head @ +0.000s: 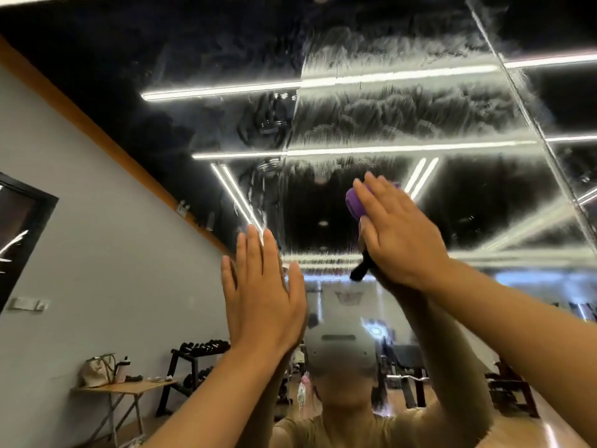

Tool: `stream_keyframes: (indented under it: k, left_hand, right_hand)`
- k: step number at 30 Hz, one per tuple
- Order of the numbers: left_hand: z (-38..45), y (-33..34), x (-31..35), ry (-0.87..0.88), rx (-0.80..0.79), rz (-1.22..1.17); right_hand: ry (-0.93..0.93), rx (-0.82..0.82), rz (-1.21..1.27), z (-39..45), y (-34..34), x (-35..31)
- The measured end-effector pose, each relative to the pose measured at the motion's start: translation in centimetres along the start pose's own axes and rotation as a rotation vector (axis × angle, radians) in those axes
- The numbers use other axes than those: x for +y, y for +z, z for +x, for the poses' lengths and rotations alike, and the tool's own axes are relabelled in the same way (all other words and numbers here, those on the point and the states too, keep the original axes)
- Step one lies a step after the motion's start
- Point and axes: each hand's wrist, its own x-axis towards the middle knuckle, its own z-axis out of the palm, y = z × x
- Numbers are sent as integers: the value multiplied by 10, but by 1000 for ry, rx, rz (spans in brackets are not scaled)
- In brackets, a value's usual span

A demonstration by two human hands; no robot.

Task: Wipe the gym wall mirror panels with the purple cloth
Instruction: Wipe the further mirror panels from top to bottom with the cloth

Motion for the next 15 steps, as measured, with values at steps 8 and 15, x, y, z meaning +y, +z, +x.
stream_keyframes:
  k: [8,15]
  left_hand:
    - [-7,5,-2,61,13,-28]
    - [-7,12,5,60,29,-57]
  right_hand:
    - [36,-8,24,-18,-4,-5]
    - [-76,-23,40,-127,-2,-18]
